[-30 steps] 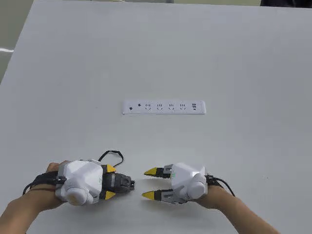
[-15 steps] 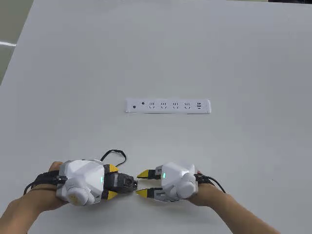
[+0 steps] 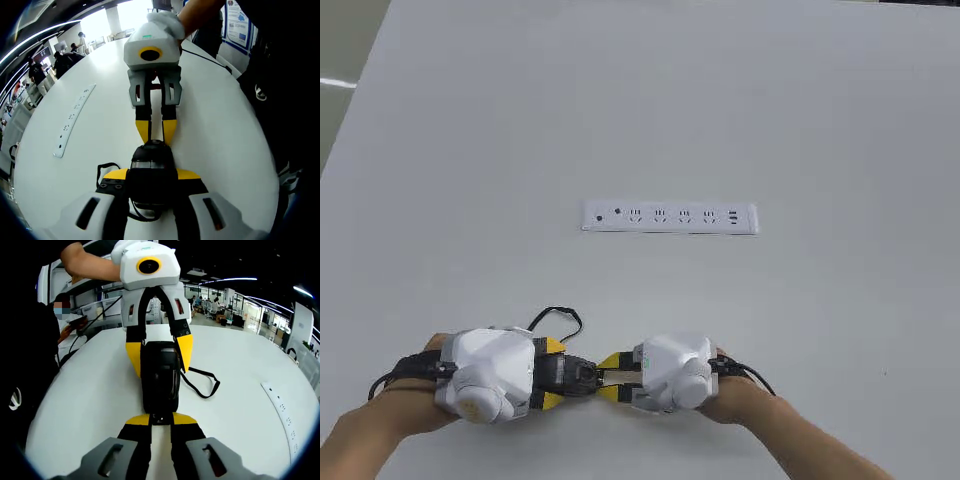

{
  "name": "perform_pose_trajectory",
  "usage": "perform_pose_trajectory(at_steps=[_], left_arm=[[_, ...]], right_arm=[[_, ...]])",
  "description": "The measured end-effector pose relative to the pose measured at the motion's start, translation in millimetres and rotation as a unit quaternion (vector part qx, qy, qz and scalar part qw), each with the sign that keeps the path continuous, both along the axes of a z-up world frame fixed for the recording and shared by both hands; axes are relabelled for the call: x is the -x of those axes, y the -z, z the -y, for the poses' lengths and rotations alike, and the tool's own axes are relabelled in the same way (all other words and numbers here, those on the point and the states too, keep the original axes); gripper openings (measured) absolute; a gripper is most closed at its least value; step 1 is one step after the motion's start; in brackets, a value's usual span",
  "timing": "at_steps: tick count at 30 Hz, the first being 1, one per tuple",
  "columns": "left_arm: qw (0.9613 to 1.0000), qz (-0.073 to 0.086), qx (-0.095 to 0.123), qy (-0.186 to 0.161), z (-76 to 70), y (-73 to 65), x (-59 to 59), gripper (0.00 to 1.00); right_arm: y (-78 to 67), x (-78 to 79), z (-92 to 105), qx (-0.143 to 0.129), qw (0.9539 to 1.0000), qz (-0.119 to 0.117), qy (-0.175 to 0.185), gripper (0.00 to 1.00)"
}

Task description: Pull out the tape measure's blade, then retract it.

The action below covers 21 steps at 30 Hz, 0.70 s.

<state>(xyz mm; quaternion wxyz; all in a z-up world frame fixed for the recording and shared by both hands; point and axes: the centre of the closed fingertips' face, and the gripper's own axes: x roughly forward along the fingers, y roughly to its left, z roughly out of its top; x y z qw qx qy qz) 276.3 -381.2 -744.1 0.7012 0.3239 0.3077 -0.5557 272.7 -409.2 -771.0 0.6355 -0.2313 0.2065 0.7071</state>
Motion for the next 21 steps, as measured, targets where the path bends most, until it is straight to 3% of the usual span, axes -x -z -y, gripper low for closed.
perform_pose_trajectory(at_steps=[21], left_arm=[[1.0000, 0.005, 0.001, -0.004, -5.1, 0.3, 0.9, 0.29]], right_arm=[[-4.7, 0.4, 0.5, 0.002, 0.9999, 0.012, -0.006, 0.10]])
